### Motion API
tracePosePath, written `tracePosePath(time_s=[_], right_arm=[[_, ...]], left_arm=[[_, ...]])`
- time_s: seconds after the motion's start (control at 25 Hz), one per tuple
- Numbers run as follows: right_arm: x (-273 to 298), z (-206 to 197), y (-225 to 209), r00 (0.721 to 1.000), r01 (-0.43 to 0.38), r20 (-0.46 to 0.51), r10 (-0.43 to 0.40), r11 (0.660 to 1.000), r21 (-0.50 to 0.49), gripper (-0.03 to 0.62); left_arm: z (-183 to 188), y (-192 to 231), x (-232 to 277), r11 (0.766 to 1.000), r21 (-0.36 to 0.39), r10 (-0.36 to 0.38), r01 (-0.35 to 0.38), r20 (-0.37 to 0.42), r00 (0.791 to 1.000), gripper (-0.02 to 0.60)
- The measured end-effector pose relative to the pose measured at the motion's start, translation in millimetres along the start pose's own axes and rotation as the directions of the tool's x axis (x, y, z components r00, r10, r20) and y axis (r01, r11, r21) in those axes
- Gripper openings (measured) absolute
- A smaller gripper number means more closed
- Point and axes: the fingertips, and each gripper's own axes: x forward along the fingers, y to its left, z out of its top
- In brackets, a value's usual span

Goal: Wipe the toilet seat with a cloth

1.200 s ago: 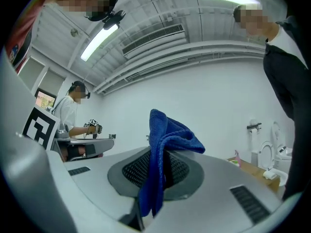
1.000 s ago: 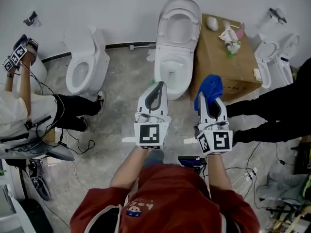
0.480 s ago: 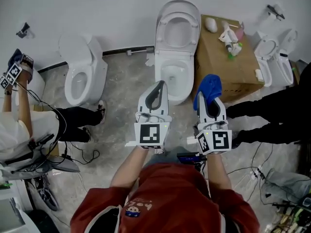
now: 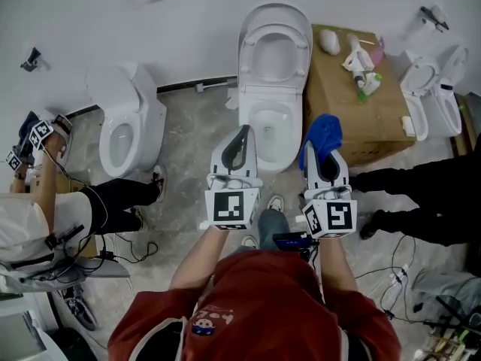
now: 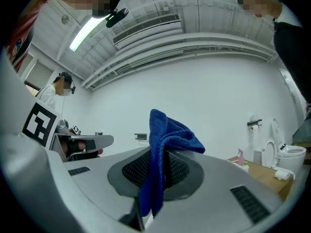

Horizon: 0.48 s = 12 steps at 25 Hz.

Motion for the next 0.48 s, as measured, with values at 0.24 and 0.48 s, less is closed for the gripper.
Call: tracePosePath(time_s=[0.24,0.48], right_arm=[[66.0,5.0,-55.0,1.0,-0.011,0.01,0.011,1.0,0.001,0.06],[125.8,-1.9,-100.0,1.0,-0.019,-0.011,0.019,1.0,0.012,0.06]], left_arm=[[0.2,1.4,83.8,1.0,0.005,0.007,-0.007,0.015,1.0,0.015],[-6.8,9.5,156.7,1.0,0.0,0.03,-0.03,-0.015,0.999,0.015]])
